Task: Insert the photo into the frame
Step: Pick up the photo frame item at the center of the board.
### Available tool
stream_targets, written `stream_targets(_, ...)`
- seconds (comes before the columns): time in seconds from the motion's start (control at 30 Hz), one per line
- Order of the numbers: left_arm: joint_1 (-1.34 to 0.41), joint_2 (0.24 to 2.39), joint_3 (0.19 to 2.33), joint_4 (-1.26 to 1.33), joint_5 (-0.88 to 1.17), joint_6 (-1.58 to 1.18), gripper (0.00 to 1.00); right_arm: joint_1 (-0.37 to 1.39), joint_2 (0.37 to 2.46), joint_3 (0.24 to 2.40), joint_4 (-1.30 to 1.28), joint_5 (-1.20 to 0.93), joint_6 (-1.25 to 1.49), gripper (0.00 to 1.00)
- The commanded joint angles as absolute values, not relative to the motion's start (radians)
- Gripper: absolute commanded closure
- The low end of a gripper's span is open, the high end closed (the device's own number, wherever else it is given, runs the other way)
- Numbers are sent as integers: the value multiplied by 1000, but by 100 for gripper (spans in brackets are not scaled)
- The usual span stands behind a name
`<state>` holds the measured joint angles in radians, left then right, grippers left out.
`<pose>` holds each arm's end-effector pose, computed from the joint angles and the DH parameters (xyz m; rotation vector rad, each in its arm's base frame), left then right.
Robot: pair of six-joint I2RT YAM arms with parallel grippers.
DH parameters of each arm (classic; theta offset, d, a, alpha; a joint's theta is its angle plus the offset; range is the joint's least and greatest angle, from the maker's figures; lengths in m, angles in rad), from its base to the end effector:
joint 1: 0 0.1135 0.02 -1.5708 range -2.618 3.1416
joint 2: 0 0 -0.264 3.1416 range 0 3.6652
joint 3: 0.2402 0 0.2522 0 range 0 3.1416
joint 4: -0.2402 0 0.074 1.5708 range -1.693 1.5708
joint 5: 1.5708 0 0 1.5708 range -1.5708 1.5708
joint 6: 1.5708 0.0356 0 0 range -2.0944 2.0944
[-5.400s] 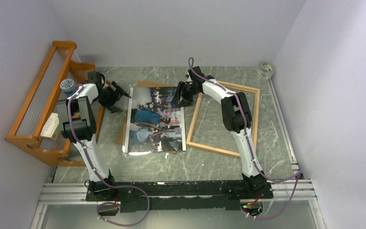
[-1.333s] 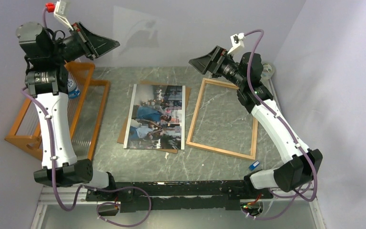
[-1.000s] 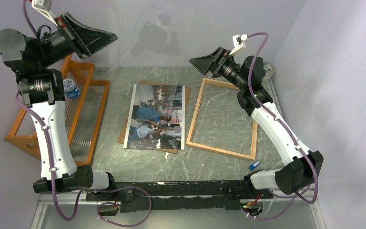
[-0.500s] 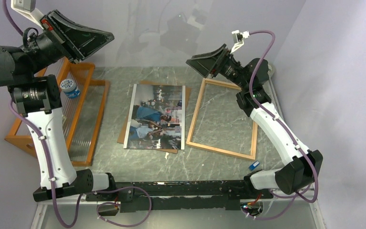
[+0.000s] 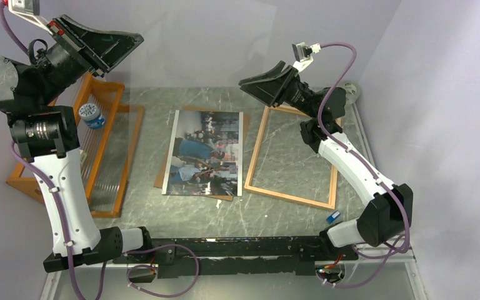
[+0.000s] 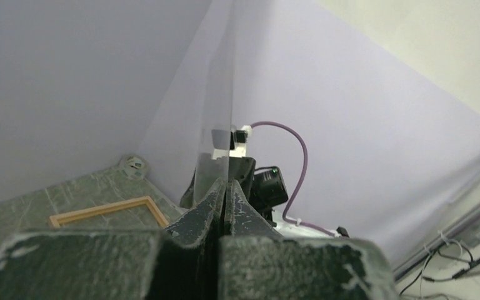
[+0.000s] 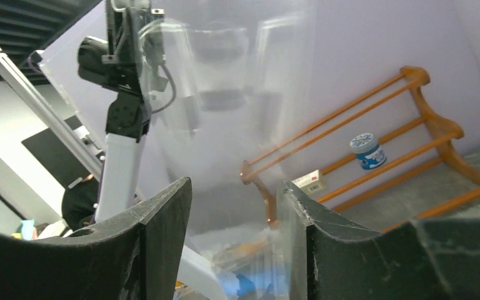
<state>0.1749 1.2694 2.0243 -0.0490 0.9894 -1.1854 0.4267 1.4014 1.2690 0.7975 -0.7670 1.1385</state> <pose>0.1530 -0.0032 0.6378 0.2389 1.2917 -1.2987 0.2671 0.1486 0.4623 -0.4253 1.2161 1.7209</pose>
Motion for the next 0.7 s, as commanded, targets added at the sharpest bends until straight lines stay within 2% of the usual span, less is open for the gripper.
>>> stream_targets(0.0, 175, 1258, 2017, -109, 897, -1155, 97, 431, 1375, 1235, 973, -786, 1224, 45)
stream_targets(0.1, 176, 1256, 2005, -140, 868, -1145, 97, 431, 1345, 1207, 968, -777, 1220, 49)
stream_targets(0.2, 176, 1253, 1982, -141, 850, -1152, 98, 431, 1325, 1180, 957, -773, 1218, 60)
stream_targets(0.43, 175, 1258, 1947, -101, 836, -1190, 97, 429, 1319, 1169, 893, -775, 1201, 100)
stream_targets(0.47, 175, 1258, 1940, -109, 832, -1188, 97, 428, 1316, 1169, 869, -769, 1193, 100)
stream_targets(0.53, 175, 1253, 1919, -129, 824, -1164, 81, 422, 1306, 1170, 803, -759, 1163, 100)
stream_targets(0.57, 175, 1248, 1904, -148, 816, -1144, 69, 415, 1301, 1171, 760, -753, 1147, 100)
stream_targets(0.63, 175, 1235, 1874, -223, 792, -1078, 37, 394, 1294, 1179, 658, -744, 1118, 100)
stream_targets(0.67, 175, 1229, 1856, -267, 775, -1038, 29, 382, 1293, 1184, 600, -738, 1103, 100)
